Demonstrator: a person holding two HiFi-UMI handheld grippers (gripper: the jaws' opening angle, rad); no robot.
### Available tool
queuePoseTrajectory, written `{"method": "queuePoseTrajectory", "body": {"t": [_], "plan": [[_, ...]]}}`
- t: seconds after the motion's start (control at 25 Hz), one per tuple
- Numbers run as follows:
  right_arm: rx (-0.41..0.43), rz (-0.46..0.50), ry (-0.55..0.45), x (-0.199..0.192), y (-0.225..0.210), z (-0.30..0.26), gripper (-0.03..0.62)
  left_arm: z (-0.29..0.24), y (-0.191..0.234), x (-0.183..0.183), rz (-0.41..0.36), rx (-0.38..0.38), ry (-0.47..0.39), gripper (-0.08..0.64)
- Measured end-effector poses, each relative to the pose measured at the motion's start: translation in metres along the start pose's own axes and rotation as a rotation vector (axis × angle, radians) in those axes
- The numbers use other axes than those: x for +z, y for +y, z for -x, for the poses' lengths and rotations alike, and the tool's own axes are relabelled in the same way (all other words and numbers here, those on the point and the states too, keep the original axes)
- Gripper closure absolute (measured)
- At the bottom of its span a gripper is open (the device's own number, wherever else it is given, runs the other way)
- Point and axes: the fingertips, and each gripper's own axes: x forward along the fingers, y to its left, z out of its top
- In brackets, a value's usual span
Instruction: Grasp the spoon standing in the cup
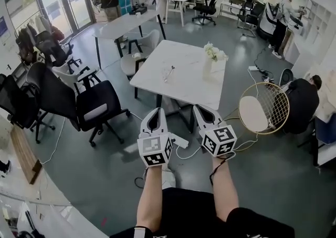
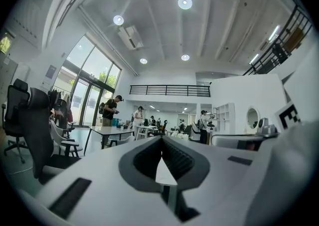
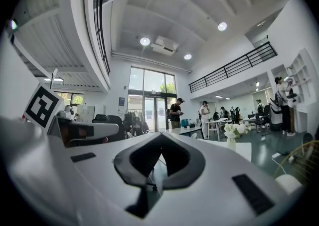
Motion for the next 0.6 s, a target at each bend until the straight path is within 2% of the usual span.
{"method": "queuePoseTrajectory", "body": {"t": [0.36,0.6], "plan": [[-0.013,-0.001,0.013,-0.025,-0.029,-0.123,0.586,-0.110,0.077,-0.025,0.017,0.017,0.063,0.545],[-0.057,-0.009,0.022,-0.030,-0.065,-0.218,0.586,-0.204,0.123,-0.042,0.038,-0.010,0.117,0.545]]}}
